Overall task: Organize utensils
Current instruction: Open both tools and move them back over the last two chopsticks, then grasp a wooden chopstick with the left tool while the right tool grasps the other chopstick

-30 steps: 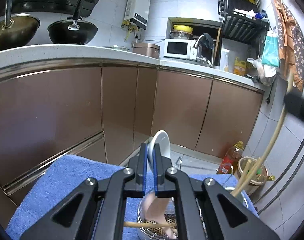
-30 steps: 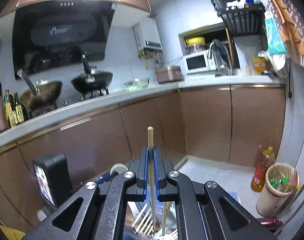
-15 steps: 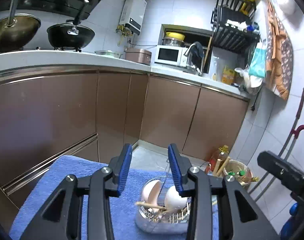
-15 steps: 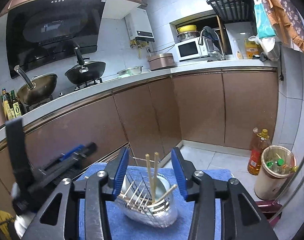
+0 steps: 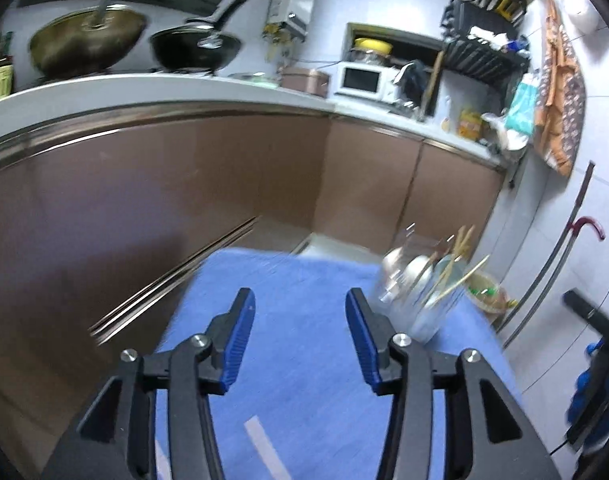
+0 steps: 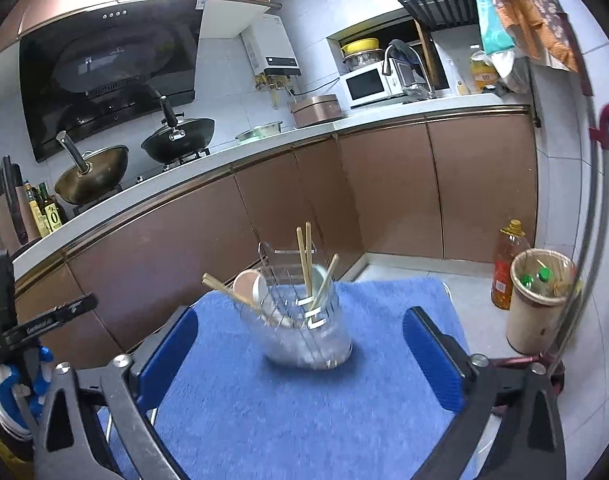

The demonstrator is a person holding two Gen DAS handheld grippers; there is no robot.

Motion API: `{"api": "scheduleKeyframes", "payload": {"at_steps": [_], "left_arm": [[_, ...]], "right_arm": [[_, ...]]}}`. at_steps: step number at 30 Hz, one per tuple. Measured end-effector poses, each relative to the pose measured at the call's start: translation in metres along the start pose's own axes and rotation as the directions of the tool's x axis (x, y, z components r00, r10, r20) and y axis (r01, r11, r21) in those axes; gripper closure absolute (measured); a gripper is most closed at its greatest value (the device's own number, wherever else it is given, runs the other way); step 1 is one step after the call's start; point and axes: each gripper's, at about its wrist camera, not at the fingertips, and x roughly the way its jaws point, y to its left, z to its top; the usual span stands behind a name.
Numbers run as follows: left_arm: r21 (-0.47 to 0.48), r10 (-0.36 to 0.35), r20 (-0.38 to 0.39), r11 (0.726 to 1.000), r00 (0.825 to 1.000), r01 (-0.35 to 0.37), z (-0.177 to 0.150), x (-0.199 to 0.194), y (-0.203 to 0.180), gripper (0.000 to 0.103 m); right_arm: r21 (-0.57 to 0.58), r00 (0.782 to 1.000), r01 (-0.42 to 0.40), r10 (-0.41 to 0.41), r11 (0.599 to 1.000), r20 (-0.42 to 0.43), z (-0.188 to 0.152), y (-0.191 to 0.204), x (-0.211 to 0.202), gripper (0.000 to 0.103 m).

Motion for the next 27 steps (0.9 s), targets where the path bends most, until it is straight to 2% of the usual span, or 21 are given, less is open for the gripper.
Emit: {"api": "scheduleKeyframes", "payload": {"at_steps": [1,3,7,10,13,16,19,25,27], "left_arm": [[-0.014,0.023,-0.015,1.000,1.000,-0.024,-0.008,-0.008,0.012,0.048],[-0.042,0.085,-0.051,0.995,0.995,-0.087,-0.026,-0.022,0.039,0.047],[-0.097,0.175,-0.152,0.977,0.973,-0.191,-0.059,-0.037,0.084,0.047],[-0.137,0.180,-0.203,0.968,0.963,-0.210,-0.084,-0.052,0.111,0.047],[-0.181,0.157,-0.245,0.962,0.957,-0.204,-0.104,-0.062,0.127,0.047],[-0.196,0.146,-0.259,0.960,0.955,-0.200,-0.119,-0.071,0.130,0.047],[-0.200,0.156,-0.253,0.957,0.955,-0.209,-0.129,-0.078,0.124,0.047],[-0.118,0.263,-0.227,0.948,0.938,-0.295,-0.134,-0.080,0.098,0.047],[-0.091,0.289,-0.208,0.945,0.934,-0.313,-0.135,-0.083,0.093,0.047]], "right_arm": [[0.001,1.000,-0.001,0.001,1.000,-0.001,-0.003,0.001,-0.005,0.000],[-0.010,1.000,0.001,-0.001,1.000,-0.007,-0.011,0.003,-0.014,0.000],[-0.038,1.000,-0.021,0.022,0.999,0.009,-0.024,0.013,-0.031,0.000],[-0.059,0.999,-0.052,0.051,0.997,-0.017,-0.034,0.022,-0.036,0.000],[-0.065,0.992,-0.096,0.090,0.993,-0.093,-0.045,0.034,-0.033,0.000],[-0.096,0.979,-0.120,0.102,0.988,-0.175,-0.059,0.051,-0.026,0.000],[-0.084,0.969,-0.133,0.112,0.988,-0.219,-0.068,0.060,-0.022,0.000],[-0.093,0.959,-0.128,0.099,0.987,-0.266,-0.075,0.073,-0.019,0.000],[-0.108,0.954,-0.126,0.091,0.986,-0.284,-0.076,0.081,-0.018,0.005]]}}
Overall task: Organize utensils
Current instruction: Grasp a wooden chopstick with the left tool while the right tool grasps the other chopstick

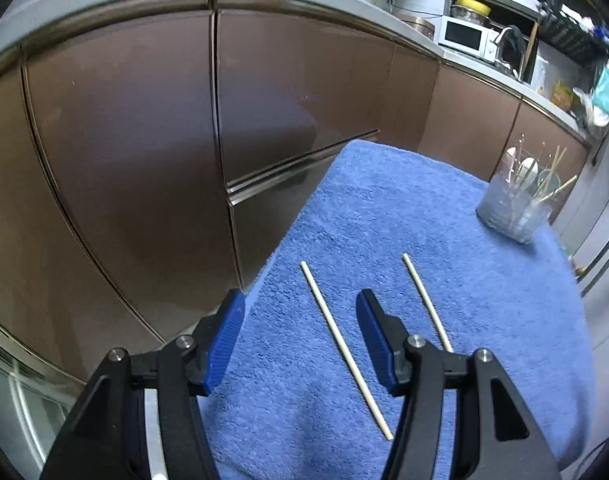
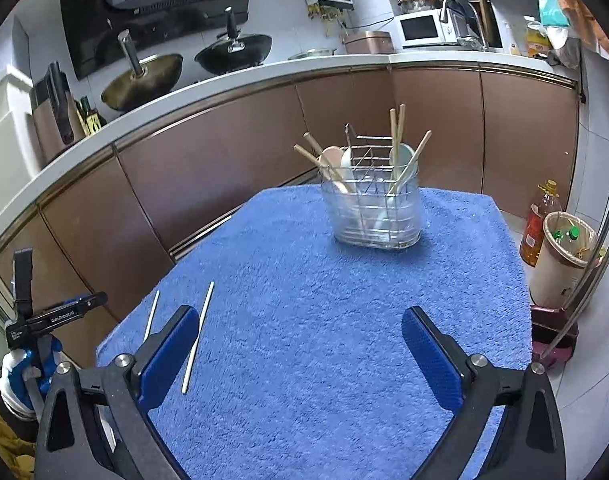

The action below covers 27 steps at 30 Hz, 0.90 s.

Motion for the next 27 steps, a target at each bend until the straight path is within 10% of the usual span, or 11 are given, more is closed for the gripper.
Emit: {"api": "scheduleKeyframes", "payload": {"at_steps": [27], "left_arm": [[0.052,-0.049,-0.085,0.997,0.995,0.053,0.000,0.034,0.007,0.048]], "right_arm": [[-0.126,0.950,-0.123,0.080,0.984,-0.301,0.007,0.087,0.111,0.046]]}}
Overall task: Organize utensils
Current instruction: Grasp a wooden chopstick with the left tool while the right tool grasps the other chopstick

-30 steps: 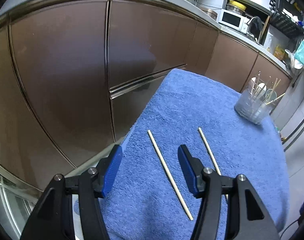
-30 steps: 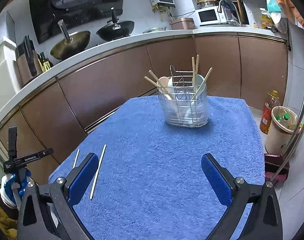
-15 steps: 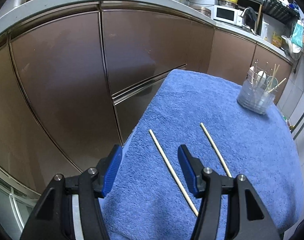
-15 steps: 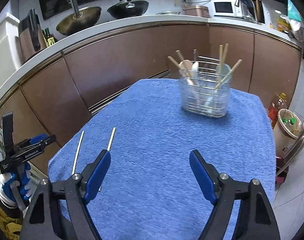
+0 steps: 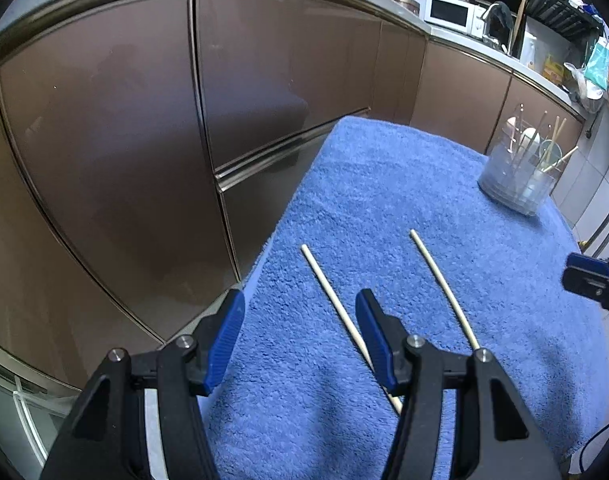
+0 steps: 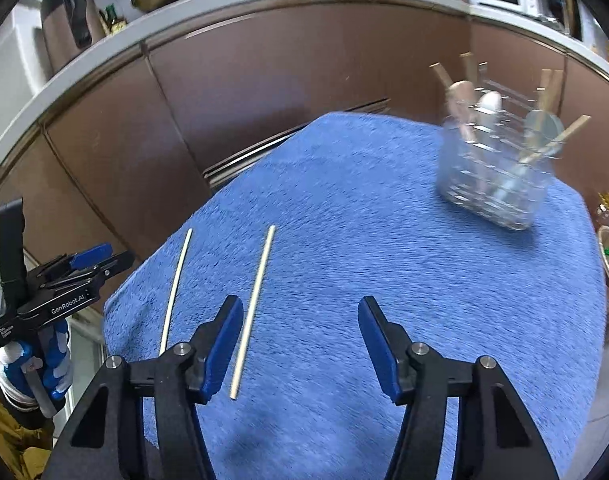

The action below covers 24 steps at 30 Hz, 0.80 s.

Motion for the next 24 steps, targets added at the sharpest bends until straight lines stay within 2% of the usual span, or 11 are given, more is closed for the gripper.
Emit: {"api": "scheduleKeyframes", "payload": {"at_steps": [2,5,7,10,13,18,19,23,24], "left_arm": [[-0.024,-0.061,-0.036,0.998,0.997,0.060,0.003,0.009,0.004,0.048],[-0.072,-0.148,-0.098,0.987,0.984,0.141,0.009,0.024,0.010,0.048],[-0.108,-0.196,-0.156,0.978,0.968,0.181,0.016,0.039,0.016,0.051],[-0.152,-0.232,-0.213,0.967,0.949,0.202,0.020,0.056,0.020,0.056],[-0.197,-0.284,-0.266,0.952,0.921,0.236,0.025,0.072,0.021,0.060],[-0.251,-0.311,-0.344,0.940,0.886,0.232,0.031,0.099,0.019,0.075],[-0.255,-0.304,-0.356,0.941,0.884,0.221,0.032,0.103,0.018,0.078],[-0.240,-0.286,-0.372,0.949,0.883,0.206,0.037,0.110,0.015,0.079],[-0.234,-0.279,-0.377,0.951,0.883,0.201,0.037,0.111,0.014,0.079]], "right_arm": [[-0.020,0.999,-0.013,0.013,1.000,-0.036,0.006,0.006,0.014,0.048],[-0.044,0.995,-0.033,0.029,0.998,-0.091,0.015,0.016,0.033,0.053],[-0.059,0.991,-0.051,0.043,0.997,-0.129,0.022,0.022,0.048,0.056],[-0.082,0.984,-0.070,0.055,0.994,-0.171,0.029,0.029,0.065,0.059],[-0.093,0.973,-0.090,0.068,0.992,-0.221,0.041,0.036,0.087,0.062],[-0.082,0.954,-0.100,0.072,0.992,-0.291,0.058,0.039,0.122,0.072],[-0.082,0.950,-0.092,0.063,0.992,-0.305,0.060,0.038,0.128,0.075],[-0.102,0.937,-0.049,0.011,0.994,-0.349,0.068,0.038,0.152,0.082],[-0.104,0.933,-0.043,0.003,0.994,-0.360,0.069,0.038,0.157,0.087]]}}
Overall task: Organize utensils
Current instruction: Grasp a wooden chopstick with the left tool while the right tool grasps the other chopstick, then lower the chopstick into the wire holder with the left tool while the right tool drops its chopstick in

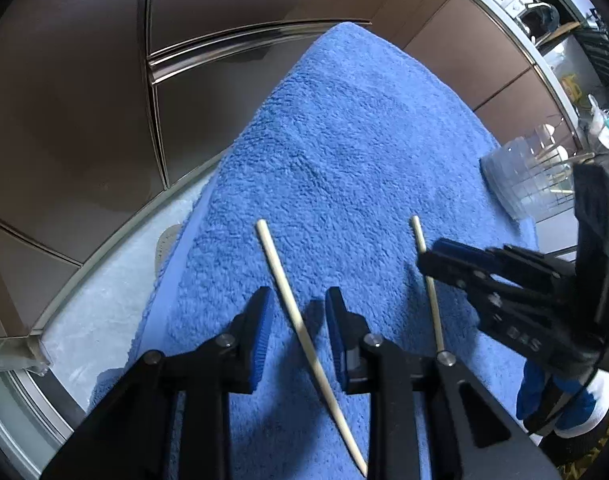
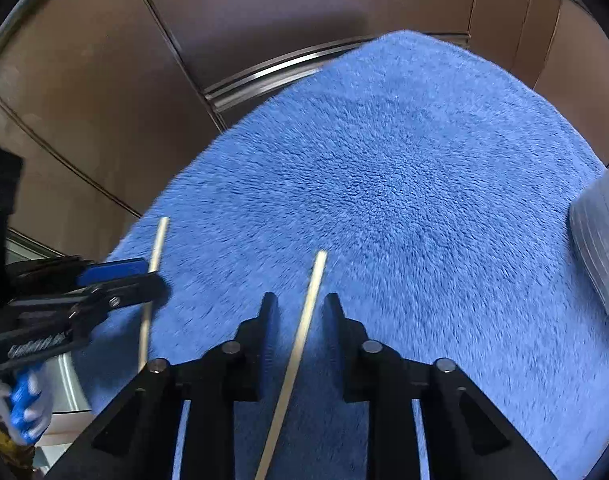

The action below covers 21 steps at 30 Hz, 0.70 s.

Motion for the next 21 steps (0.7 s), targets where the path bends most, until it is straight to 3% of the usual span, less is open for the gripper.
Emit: {"api": "scheduleKeyframes", "payload": {"at_steps": [1,4,7,14,18,21], "left_arm": [[0.001,0.010,-0.002,1.000,1.000,-0.010,0.001,0.001,-0.001,0.079],[-0.002,0.059,-0.011,0.998,0.998,-0.059,0.002,0.002,-0.003,0.090],[-0.008,0.084,-0.018,0.996,0.996,-0.084,0.003,0.003,-0.003,0.094],[-0.014,0.133,-0.023,0.991,0.991,-0.133,0.004,0.003,-0.006,0.094],[-0.082,0.113,-0.022,0.990,0.993,-0.114,0.004,0.001,0.000,0.097],[-0.109,0.067,0.030,0.992,0.997,-0.063,-0.001,-0.007,0.002,0.099]], "right_arm": [[0.000,1.000,0.010,-0.010,1.000,-0.020,0.002,0.000,0.007,0.092],[-0.025,0.999,0.047,-0.048,0.999,-0.020,0.003,0.005,0.009,0.093],[-0.027,0.999,0.052,-0.053,0.998,-0.009,0.003,0.008,0.011,0.094],[0.036,0.996,-0.075,0.072,0.997,0.059,-0.013,-0.009,-0.015,0.097],[0.036,0.979,-0.148,0.141,0.988,0.146,-0.039,-0.016,-0.052,0.097],[0.030,0.958,-0.183,0.172,0.983,0.229,-0.059,-0.020,-0.086,0.097]]}}
